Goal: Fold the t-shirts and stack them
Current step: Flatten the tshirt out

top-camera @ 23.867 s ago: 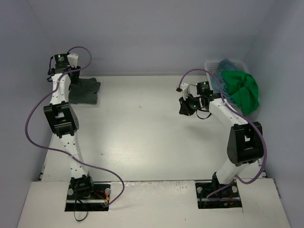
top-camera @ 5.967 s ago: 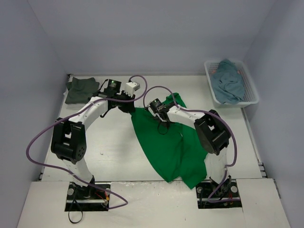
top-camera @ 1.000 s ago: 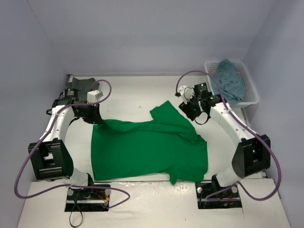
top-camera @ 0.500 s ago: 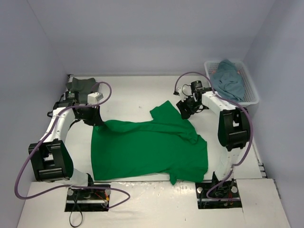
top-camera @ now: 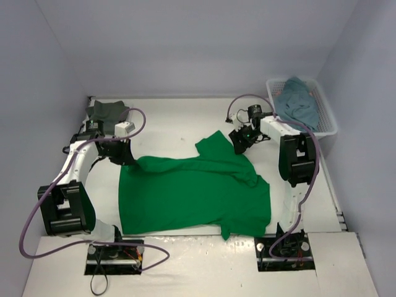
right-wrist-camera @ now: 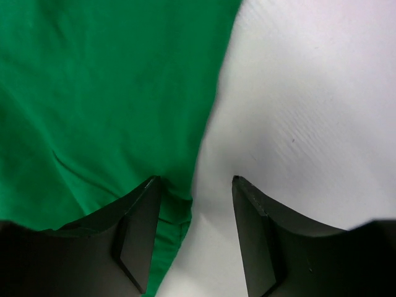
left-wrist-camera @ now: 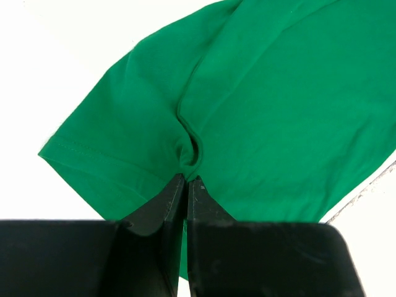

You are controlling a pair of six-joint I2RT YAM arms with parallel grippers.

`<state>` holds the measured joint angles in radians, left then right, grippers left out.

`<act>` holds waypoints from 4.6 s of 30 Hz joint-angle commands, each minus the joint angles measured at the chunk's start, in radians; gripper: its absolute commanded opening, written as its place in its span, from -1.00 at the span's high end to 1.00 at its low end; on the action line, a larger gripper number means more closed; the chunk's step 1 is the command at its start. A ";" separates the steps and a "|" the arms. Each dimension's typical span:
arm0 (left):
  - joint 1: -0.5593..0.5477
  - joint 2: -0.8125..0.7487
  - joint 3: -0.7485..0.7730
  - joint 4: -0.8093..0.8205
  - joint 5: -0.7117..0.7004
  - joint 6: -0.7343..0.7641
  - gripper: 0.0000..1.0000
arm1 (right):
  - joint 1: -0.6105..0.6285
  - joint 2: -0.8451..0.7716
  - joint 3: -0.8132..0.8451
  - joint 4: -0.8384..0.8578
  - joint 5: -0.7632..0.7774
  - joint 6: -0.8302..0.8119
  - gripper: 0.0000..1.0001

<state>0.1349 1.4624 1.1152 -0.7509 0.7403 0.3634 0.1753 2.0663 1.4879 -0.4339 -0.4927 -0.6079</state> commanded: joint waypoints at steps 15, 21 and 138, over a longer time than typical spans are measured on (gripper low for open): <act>0.003 -0.027 0.012 0.036 0.024 -0.009 1.00 | 0.001 0.077 0.058 -0.011 -0.067 -0.020 0.16; 0.003 -0.031 0.014 0.028 0.022 -0.003 1.00 | 0.009 0.061 0.031 -0.011 -0.080 -0.020 0.21; -0.181 -0.166 1.054 0.071 -0.153 -0.322 1.00 | -0.022 -0.949 0.361 0.020 0.132 0.254 1.00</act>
<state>-0.0475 1.3602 2.2601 -0.7517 0.5442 0.0895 0.1566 1.1713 1.8946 -0.4229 -0.3458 -0.3592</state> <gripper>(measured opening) 0.006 0.009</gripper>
